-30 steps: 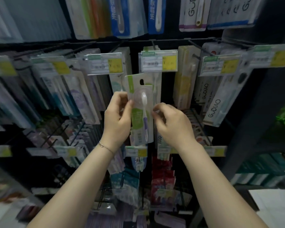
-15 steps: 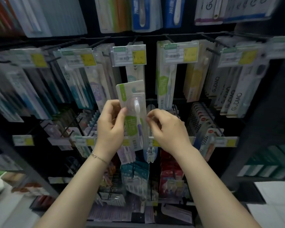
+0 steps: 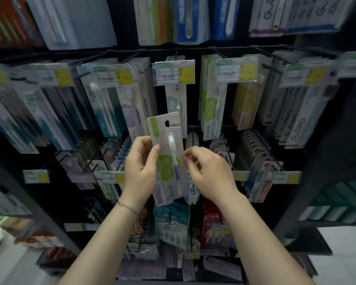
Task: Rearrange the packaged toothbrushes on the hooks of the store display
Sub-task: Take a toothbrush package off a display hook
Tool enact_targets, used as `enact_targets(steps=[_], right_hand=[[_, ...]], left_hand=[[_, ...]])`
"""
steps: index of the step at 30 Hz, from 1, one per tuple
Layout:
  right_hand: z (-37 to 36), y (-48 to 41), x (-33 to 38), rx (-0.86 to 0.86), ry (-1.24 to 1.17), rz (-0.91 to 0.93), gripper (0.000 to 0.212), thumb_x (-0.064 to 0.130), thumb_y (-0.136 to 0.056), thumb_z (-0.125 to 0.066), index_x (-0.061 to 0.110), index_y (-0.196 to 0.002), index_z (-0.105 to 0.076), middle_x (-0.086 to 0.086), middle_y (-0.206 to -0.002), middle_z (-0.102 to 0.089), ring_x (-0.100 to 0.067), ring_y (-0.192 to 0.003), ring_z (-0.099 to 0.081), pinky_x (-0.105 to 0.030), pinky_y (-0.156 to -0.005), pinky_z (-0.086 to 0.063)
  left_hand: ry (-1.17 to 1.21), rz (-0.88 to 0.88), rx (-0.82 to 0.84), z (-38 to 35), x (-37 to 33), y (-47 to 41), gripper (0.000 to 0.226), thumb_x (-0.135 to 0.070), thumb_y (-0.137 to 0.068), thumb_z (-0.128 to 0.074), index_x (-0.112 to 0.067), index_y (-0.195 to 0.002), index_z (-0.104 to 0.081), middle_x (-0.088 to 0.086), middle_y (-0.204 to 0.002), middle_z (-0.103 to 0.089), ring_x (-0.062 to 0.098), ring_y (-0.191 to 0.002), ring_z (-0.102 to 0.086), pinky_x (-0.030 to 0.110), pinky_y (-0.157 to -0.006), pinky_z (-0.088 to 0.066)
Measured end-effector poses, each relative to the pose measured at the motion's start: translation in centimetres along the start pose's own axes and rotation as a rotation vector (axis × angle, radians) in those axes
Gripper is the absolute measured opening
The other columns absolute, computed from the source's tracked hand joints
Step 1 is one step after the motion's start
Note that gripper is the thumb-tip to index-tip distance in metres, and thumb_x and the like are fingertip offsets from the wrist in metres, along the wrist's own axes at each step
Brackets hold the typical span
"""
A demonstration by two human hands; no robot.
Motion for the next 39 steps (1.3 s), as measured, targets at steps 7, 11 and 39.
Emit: enact_targets(steps=[7, 11, 39], right_hand=[[1.6, -1.3, -1.3, -0.058, -0.031, -0.035, 0.016, 0.032, -0.1, -0.051, 0.019, -0.097, -0.06, 0.005, -0.085, -0.063, -0.015, -0.073, -0.057, -0.034, -0.059, -0.045], [3.0, -3.3, -2.8, -0.093, -0.06, -0.053, 0.019, 0.033, -0.101, -0.049, 0.02, -0.094, -0.061, 0.007, -0.081, -0.061, -0.015, -0.072, -0.058, -0.037, -0.062, -0.048], [7.3, -11.3, -10.8, -0.255, -0.175, -0.041, 0.015, 0.027, -0.097, -0.057, 0.016, -0.089, -0.063, 0.004, -0.076, -0.064, -0.014, -0.068, -0.06, -0.04, -0.057, -0.051]], left_hand=[[0.011, -0.032, 0.028, -2.6, -1.2, -2.2, 0.013, -0.01, -0.102, -0.053, -0.021, -0.1, -0.06, 0.007, -0.093, -0.064, 0.027, -0.089, -0.063, 0.049, -0.081, -0.055], [0.023, -0.036, 0.021, -4.5, -1.0, -4.4, 0.014, -0.012, -0.101, -0.054, -0.024, -0.1, -0.06, -0.001, -0.092, -0.066, 0.019, -0.088, -0.065, 0.043, -0.079, -0.056], [0.23, 0.086, 0.044, -14.4, 2.1, -14.0, 0.013, -0.011, -0.102, -0.052, -0.021, -0.105, -0.061, 0.003, -0.107, -0.071, 0.023, -0.104, -0.069, 0.053, -0.093, -0.055]])
Point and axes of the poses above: each hand's wrist, its own y-axis away from the middle knuckle, its own z-axis out of the back of the hand, x = y × z, the point moved 9 cm from there along -y, towards the middle knuckle
